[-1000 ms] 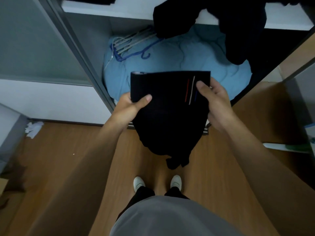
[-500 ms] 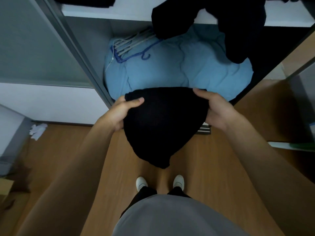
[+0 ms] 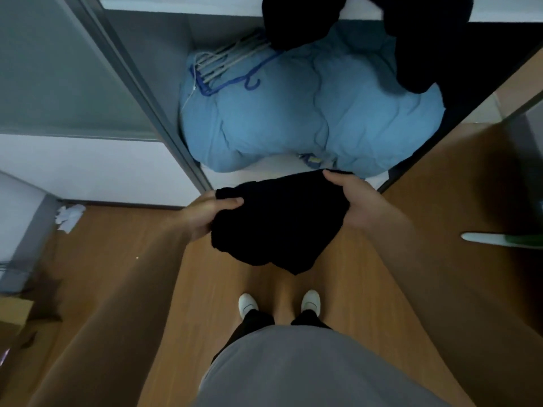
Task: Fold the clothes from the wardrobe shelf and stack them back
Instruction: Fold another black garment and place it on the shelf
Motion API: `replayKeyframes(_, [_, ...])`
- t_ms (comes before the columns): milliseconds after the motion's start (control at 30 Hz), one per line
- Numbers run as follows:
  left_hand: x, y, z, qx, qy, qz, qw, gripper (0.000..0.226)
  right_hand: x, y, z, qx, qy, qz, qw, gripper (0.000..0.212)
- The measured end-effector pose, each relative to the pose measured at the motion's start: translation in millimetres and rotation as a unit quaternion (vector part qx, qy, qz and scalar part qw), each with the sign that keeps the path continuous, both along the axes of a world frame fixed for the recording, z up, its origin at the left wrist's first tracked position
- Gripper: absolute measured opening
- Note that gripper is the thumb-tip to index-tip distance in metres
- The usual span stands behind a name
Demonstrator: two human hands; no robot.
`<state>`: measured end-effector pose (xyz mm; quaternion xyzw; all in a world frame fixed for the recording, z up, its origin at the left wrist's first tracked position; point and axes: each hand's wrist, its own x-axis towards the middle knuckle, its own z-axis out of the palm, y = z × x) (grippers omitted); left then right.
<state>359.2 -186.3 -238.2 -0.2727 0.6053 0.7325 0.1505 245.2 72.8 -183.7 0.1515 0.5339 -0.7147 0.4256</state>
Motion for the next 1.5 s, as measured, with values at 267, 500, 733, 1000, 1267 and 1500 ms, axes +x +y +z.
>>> replayKeyframes(267, [-27,17,27,0.169,0.035,0.102,0.980,0.049,34,29,-40,-0.055,0.092,-0.005,0.994,0.031])
replayKeyframes(500, [14,14,-26,0.133,-0.007,0.026,0.991,0.037,26,12,-34,-0.057,-0.014,-0.049,0.997,0.043])
replayKeyframes(733, [-23,21,13,0.186,0.043,0.134,0.972,0.038,17,41,-13,-0.113,0.080,-0.042,0.990,0.044])
replayKeyframes(1000, [-8,38,-14,0.152,0.023,0.097,0.983,0.058,29,8,-42,0.049,0.070,-0.064,0.994,0.030])
replayKeyframes(1267, [-37,31,7,0.138,0.038,0.142,0.979,0.043,0,38,-32,-0.101,0.063,-0.066,0.991,0.036])
replayKeyframes(1500, [-27,26,-7,0.092,-0.013,0.045,0.995,0.046,10,6,-42,0.001,0.095,-0.055,0.994,0.030])
